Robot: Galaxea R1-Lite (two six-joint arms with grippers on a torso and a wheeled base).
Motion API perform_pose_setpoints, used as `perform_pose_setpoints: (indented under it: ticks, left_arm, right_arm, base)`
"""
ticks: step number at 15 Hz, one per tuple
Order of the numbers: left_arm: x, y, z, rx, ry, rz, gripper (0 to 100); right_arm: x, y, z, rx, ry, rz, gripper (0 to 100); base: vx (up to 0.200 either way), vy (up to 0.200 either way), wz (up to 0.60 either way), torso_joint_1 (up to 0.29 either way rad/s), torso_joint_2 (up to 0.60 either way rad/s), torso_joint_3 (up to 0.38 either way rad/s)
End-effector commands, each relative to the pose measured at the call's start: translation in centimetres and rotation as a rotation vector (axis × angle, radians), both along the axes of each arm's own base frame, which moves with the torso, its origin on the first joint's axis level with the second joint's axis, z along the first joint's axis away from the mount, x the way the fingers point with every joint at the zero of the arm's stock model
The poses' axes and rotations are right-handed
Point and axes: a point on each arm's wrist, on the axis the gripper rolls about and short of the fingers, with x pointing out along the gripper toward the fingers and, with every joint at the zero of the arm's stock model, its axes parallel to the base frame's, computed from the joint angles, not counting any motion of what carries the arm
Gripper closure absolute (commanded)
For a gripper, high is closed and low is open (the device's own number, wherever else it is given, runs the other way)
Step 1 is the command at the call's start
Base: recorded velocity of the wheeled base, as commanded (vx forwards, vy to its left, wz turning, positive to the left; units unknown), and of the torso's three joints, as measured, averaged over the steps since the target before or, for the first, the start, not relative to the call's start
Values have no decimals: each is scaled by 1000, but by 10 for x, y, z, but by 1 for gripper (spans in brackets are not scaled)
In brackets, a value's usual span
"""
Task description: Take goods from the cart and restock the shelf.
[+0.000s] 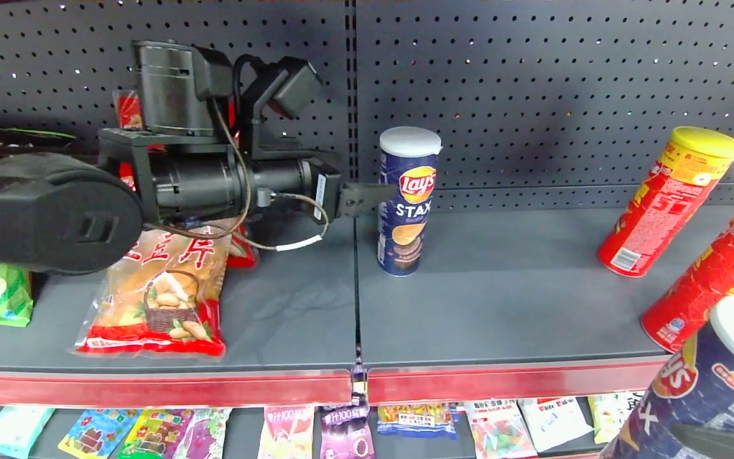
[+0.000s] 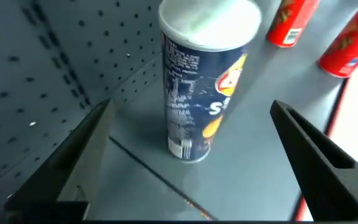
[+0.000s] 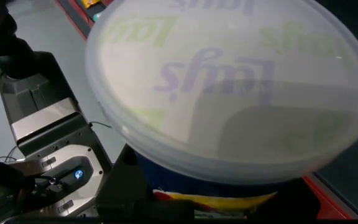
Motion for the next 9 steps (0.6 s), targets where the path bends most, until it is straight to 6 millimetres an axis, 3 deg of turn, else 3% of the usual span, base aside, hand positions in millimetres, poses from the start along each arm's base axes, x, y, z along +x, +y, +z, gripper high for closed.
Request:
perform_pose_setpoints:
  ticks: [1,3,9]
  left_arm:
    - [12,-11,-13,17,26,-7,0]
    - [20,-27,-17,16,21,-24,0]
    - [33,-47,-21,12,9,-32,0]
  right_arm:
    - [0,0,0,-1,2,0,100]
    - [0,0,-1,0,8,-1,100]
    - [0,0,-2,0,13,-2,100]
  base:
    - [0,0,0,0,0,0]
    - [0,0,0,0,0,0]
    - [0,0,0,0,0,0]
